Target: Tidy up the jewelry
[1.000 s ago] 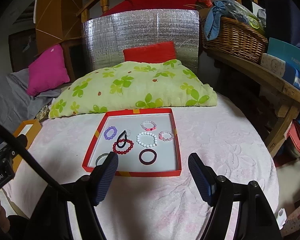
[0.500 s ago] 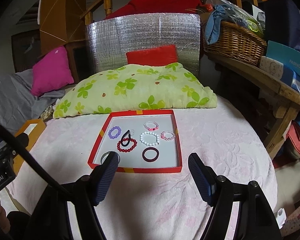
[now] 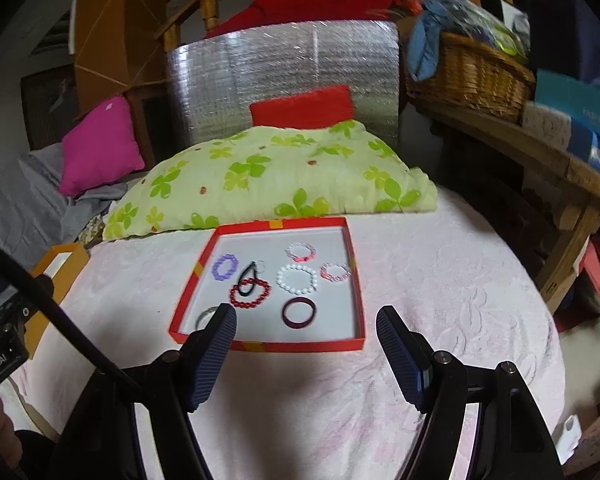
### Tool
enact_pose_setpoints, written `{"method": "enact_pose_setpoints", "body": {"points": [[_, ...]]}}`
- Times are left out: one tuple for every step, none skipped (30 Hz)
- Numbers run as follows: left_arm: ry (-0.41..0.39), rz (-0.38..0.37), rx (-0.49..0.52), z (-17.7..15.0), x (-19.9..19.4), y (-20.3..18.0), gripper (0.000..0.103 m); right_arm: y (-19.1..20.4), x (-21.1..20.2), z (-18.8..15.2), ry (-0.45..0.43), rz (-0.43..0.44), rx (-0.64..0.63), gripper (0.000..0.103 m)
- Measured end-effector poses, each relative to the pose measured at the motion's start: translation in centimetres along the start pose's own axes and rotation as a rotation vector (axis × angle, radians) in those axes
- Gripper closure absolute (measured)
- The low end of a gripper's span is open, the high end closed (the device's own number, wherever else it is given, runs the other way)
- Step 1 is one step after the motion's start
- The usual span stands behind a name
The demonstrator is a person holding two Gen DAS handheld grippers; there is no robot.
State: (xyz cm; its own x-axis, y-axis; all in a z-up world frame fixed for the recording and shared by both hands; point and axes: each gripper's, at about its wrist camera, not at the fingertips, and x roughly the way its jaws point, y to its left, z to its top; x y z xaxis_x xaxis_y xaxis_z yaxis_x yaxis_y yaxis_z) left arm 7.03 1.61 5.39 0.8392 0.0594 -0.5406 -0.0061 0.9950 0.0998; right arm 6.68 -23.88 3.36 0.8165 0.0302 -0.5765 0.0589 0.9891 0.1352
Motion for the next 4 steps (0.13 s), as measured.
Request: {"method": "enact_pose_setpoints", "body": {"points": [[0.018,0.012,-0.014,-0.5,1.1,0.6,0.016,-0.8,0.4,-0.1,0.005,-0.006,0.014,0.027],[0.038,0.029,-0.031,-0.8,2.0,1.1,0.016,-2.2,1.1,-0.3,0.009,-0.022,0.034,0.026],[0.07,0.047,-0.064,-1.4,3.6,2.1,0.016,-3.4,1.7,-0.4,0.006,-0.036,0.044,0.025],[0.091,0.058,-0.087,-1.9,4.8,3.0,0.016,-5.2,2.6,-0.6,-0.006,-0.065,0.054,0.023]]}}
